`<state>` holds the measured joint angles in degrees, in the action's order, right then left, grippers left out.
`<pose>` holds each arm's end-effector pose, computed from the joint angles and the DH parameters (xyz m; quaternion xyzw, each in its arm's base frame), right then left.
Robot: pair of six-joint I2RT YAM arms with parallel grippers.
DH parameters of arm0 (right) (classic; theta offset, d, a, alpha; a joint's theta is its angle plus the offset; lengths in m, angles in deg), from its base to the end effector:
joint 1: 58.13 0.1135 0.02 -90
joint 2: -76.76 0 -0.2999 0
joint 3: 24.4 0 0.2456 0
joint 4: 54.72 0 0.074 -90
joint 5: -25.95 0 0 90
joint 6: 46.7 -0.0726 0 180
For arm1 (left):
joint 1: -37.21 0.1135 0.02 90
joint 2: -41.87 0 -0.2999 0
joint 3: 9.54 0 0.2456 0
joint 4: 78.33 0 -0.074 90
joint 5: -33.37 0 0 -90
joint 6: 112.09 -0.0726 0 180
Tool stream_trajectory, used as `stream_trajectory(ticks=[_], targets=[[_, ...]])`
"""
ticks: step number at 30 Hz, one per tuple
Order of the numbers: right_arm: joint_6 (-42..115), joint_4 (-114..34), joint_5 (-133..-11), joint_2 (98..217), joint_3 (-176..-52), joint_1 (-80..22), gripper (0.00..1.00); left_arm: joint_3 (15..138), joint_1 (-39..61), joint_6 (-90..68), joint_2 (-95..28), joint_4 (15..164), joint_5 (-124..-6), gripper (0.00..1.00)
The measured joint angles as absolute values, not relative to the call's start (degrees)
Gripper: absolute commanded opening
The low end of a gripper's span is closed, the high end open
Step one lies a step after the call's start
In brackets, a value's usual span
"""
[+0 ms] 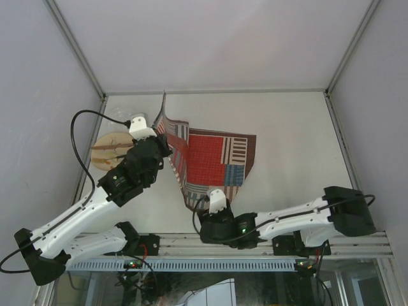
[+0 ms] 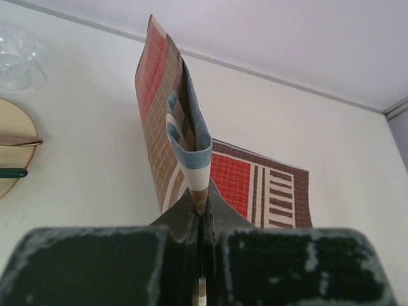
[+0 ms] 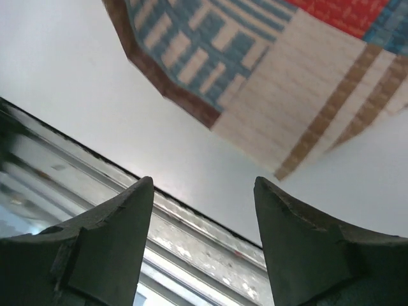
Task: Set the dinner table for one person
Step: Flatten out the napkin at the center of the board.
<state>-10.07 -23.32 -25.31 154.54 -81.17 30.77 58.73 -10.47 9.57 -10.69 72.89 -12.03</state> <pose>0.0505 0.2646 0.2150 -0.1707 0.8831 0.1861 0.3954 0.1700 -0.1110 0.3897 -0.1328 0.7503 -0.1387 0.6327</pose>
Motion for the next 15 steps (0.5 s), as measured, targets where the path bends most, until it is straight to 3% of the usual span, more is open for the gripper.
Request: stream_trajectory(ticks=[12,15], targets=[[-30.8,23.2,-8.7,189.2,-105.9,43.4,0.68,62.6,-10.5,8.7,-9.8,65.7,-12.0,0.0],[-34.1,28.3,-6.9,192.4,-108.4,45.1,0.68,63.2,-10.5,8.7,-9.0,64.9,-12.0,0.0]])
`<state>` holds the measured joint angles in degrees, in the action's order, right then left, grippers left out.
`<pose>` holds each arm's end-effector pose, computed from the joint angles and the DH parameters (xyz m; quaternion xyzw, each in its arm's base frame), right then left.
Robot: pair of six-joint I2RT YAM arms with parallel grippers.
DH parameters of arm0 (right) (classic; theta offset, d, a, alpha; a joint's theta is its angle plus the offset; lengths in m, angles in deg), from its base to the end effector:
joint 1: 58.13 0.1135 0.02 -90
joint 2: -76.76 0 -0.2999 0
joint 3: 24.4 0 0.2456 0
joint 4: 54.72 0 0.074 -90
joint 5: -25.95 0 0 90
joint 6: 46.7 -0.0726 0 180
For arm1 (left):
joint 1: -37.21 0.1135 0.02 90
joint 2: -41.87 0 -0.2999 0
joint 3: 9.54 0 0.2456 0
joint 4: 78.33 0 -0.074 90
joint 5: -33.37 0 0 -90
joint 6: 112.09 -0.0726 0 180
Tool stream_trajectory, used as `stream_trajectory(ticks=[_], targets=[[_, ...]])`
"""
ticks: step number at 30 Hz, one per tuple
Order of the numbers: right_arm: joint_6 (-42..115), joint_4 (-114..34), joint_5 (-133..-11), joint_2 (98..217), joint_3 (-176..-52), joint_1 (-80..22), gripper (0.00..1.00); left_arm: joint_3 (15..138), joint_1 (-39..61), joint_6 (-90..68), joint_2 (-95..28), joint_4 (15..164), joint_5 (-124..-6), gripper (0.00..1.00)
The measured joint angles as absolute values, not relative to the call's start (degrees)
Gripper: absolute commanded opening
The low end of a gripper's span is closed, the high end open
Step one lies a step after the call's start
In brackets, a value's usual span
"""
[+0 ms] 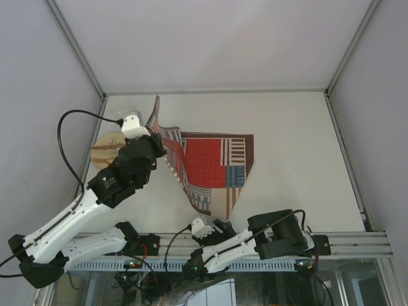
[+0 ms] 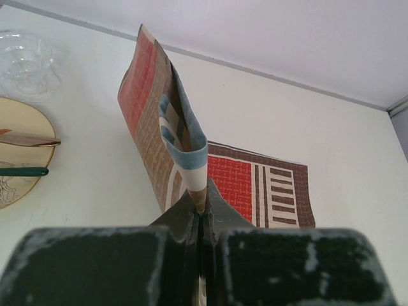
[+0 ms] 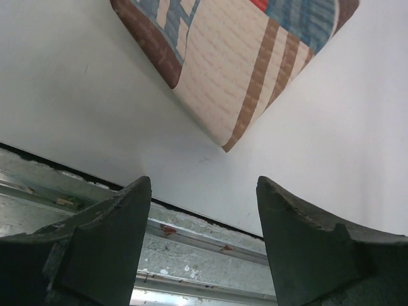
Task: Set the dinner table for one person
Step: Flatten out the napkin at the center of the board.
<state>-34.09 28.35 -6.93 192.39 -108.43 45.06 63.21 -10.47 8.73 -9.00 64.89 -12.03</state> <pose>-0.0117 0.3173 0.1521 -0.2911 0.8136 -0.1853 0.4680 0.1590 -0.0989 0.4053 -0.1212 0.7595 -0.1238 0.6270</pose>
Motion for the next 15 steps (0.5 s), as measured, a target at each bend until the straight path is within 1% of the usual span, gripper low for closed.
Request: stream_trajectory(ticks=[8,15], targets=[[-35.1,30.9,-4.1,193.6,-108.7,46.2,0.68,63.2,-10.5,8.8,-7.9,62.8,-12.1,0.0],[-33.1,25.6,-0.7,193.6,-105.9,46.0,0.67,64.1,-10.5,8.7,-7.2,60.9,-12.2,0.0]])
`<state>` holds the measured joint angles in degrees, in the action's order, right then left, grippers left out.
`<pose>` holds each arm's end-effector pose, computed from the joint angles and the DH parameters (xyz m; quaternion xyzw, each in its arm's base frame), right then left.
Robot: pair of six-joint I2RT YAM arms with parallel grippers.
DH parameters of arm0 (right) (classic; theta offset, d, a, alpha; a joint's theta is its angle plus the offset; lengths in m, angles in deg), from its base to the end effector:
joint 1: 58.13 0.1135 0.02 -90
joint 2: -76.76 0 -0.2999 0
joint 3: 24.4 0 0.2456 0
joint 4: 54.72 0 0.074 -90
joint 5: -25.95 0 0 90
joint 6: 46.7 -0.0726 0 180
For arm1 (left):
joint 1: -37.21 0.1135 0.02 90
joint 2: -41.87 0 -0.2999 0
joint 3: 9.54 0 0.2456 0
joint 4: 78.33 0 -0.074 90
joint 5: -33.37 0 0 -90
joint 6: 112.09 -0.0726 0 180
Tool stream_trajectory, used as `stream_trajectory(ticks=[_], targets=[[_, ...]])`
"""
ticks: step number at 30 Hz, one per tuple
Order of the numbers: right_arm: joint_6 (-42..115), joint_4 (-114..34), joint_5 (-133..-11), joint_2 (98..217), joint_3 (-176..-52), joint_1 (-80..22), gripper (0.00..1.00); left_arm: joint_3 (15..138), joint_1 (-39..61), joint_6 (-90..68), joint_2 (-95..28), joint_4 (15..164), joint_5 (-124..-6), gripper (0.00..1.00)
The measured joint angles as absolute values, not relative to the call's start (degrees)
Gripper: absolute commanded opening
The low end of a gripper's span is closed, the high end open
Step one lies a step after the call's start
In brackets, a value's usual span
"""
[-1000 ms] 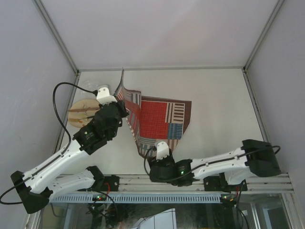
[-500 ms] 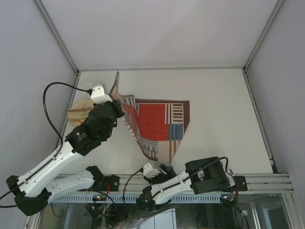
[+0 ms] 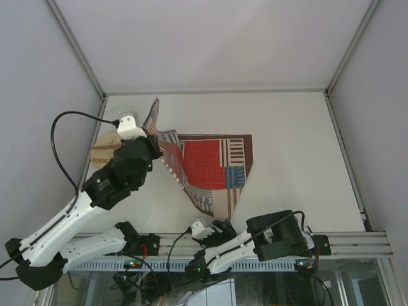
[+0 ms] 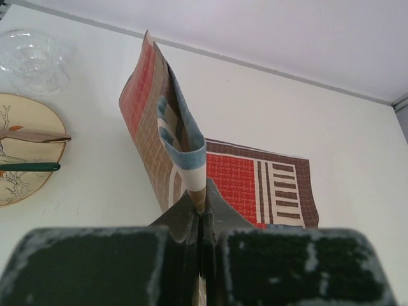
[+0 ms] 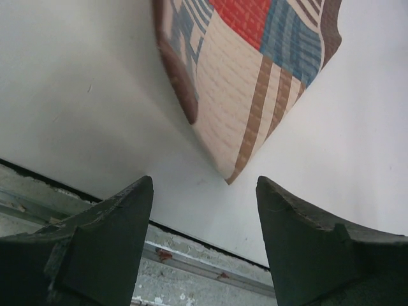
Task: Set the dinner table for one person
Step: Flatten out the napkin at the center of the board.
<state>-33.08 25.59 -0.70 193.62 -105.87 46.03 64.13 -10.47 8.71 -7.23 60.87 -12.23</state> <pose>-0.0128 0.3160 0.1428 -0.3126 0.7774 -0.1869 0.5128 0.1506 -0.0899 0.4071 -0.1156 0.7658 -0.1175 0.6216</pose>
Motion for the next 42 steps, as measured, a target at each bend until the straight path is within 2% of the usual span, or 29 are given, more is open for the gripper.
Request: stream_trajectory(ticks=[4,10,17,25,31,42], targets=[[-30.9,21.6,1.9,193.6,-104.1,45.0,0.66,65.5,-10.5,8.7,-6.4,59.8,-12.3,0.0],[-26.8,12.3,4.9,191.2,-98.9,42.5,0.57,66.3,-10.5,8.7,-4.8,58.4,-12.3,0.0],[-22.0,-0.1,2.0,185.3,-92.6,38.8,0.36,66.3,-10.5,8.7,-3.5,57.1,-12.3,0.0],[-19.4,-3.6,-1.3,183.4,-91.6,37.6,0.15,67.0,-10.5,8.1,-3.6,56.4,-12.3,0.0],[-19.9,0.0,-2.8,177.1,-90.7,36.0,0.13,69.2,-10.5,7.2,-4.5,56.4,-12.3,0.0],[-20.9,12.1,2.6,155.2,-90.6,29.1,0.12,73.0,-10.5,6.8,-6.4,56.5,-14.4,0.0]])
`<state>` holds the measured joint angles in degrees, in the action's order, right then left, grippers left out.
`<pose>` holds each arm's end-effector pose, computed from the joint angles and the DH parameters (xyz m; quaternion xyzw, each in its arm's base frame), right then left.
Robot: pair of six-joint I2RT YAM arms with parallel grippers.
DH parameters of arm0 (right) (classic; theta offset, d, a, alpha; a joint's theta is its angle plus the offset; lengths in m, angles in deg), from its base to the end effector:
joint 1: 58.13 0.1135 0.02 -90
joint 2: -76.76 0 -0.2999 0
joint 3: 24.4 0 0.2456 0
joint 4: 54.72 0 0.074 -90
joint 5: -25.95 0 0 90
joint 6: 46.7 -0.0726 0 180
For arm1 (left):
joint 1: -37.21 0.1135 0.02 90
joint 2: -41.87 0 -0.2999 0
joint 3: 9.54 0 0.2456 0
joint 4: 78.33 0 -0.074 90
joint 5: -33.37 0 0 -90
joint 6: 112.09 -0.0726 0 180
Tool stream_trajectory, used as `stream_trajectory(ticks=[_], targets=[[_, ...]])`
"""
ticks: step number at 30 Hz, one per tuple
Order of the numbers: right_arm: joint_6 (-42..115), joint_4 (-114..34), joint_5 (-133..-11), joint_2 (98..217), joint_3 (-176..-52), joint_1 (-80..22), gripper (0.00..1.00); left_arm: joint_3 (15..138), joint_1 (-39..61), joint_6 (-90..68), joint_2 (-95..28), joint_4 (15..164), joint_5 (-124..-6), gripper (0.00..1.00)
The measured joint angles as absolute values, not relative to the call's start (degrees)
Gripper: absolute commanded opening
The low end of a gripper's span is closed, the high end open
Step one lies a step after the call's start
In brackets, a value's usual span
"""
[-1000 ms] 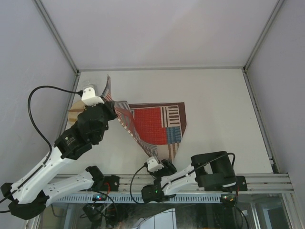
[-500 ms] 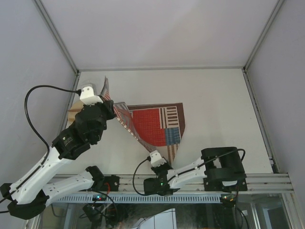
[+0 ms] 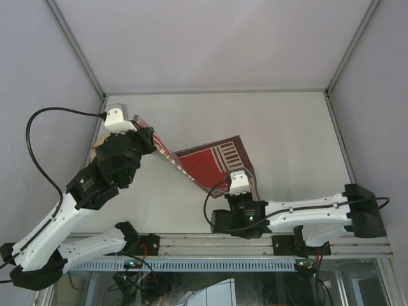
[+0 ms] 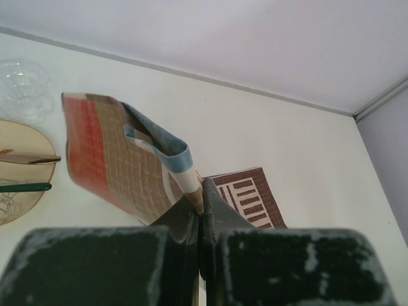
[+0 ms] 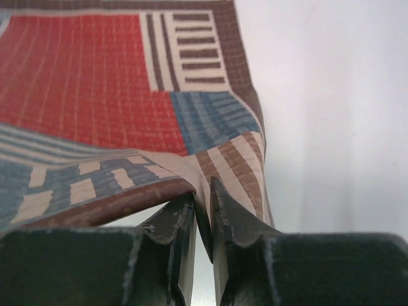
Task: Set the dinner table for one person
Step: Flatten out the napkin at the center of the board.
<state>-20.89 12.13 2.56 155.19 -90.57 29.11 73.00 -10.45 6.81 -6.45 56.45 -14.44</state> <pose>0.0771 0.2158 0.2542 -0.1152 0.8256 -0.0580 0.5493 0.1365 -0.0774 0.4512 -0.1085 0.7476 -0.1496 0.6379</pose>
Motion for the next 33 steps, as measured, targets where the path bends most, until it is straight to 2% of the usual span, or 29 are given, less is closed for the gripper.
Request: stream_trajectory(ticks=[6,12,26,33], targets=[[-16.8,14.9,6.4,145.3,-90.7,24.9,0.11,77.1,-10.5,6.8,-8.0,56.3,-16.4,0.0],[-4.4,9.7,9.1,135.2,-90.8,20.6,0.09,78.8,-10.5,6.9,-7.8,56.1,-16.9,0.0],[40.8,-26.1,15.8,120.5,-90.9,19.5,0.04,79.6,-11.2,9.5,-6.1,53.2,-21.6,0.0],[51.9,-34.3,15.5,118.2,-94.1,19.5,0.02,79.4,-14.8,13.5,-2.8,51.7,-23.7,0.0]])
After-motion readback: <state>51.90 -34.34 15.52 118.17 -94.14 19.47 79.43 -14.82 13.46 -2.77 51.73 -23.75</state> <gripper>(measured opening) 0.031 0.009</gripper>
